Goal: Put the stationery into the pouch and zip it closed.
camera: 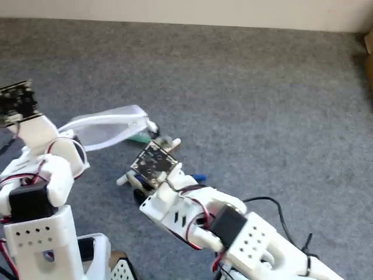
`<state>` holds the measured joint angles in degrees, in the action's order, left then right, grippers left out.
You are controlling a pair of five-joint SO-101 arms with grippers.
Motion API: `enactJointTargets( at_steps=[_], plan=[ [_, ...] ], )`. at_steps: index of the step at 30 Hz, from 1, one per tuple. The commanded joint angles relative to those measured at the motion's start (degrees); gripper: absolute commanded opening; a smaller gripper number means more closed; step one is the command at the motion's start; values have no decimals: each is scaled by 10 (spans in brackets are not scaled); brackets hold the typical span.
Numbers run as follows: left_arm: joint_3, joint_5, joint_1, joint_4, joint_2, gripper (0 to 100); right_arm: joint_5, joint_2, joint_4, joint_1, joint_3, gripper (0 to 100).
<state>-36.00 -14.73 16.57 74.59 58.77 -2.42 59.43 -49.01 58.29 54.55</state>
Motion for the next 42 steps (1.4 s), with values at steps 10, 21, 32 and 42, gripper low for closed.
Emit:
enactJointTargets(
  at_steps=[10,21,32,42],
  plan=[
    [30,-4,-51,-11,0,8,84,166,143,-19,49,5],
    [25,-3,-51,-11,0,8,81,201,438,-26,94,5],
    [24,6,-51,-11,0,8,-2,200,595,-26,97,5],
    [24,6,-51,-11,0,8,-4,199,669,-26,99,5]
  ],
)
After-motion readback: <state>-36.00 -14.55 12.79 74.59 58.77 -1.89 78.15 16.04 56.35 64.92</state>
